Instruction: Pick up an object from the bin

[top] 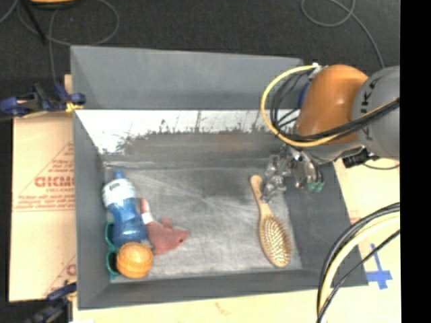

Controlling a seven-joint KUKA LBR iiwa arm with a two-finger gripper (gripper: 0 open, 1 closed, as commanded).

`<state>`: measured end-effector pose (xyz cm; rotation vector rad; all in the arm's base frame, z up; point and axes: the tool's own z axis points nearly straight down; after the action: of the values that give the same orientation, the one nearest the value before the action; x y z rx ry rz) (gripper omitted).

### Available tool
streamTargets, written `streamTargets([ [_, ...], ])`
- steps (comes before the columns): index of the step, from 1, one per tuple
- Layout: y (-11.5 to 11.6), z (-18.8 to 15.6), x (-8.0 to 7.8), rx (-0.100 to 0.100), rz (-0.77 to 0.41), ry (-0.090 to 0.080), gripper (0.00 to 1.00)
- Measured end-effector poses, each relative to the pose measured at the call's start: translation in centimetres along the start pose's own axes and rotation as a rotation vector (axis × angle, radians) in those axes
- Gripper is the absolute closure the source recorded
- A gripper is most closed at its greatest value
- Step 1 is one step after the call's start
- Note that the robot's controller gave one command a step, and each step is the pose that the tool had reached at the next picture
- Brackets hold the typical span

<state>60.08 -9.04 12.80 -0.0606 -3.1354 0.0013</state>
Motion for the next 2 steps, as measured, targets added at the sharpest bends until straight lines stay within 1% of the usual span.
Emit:
streamTargets([
  [1,-1.0,-3.2,0.2,0.003,-0.031,-0.018,1.00],
  [2,-0.8,-6.5,2.2,-0.003,0.010,0.000,1.00],
])
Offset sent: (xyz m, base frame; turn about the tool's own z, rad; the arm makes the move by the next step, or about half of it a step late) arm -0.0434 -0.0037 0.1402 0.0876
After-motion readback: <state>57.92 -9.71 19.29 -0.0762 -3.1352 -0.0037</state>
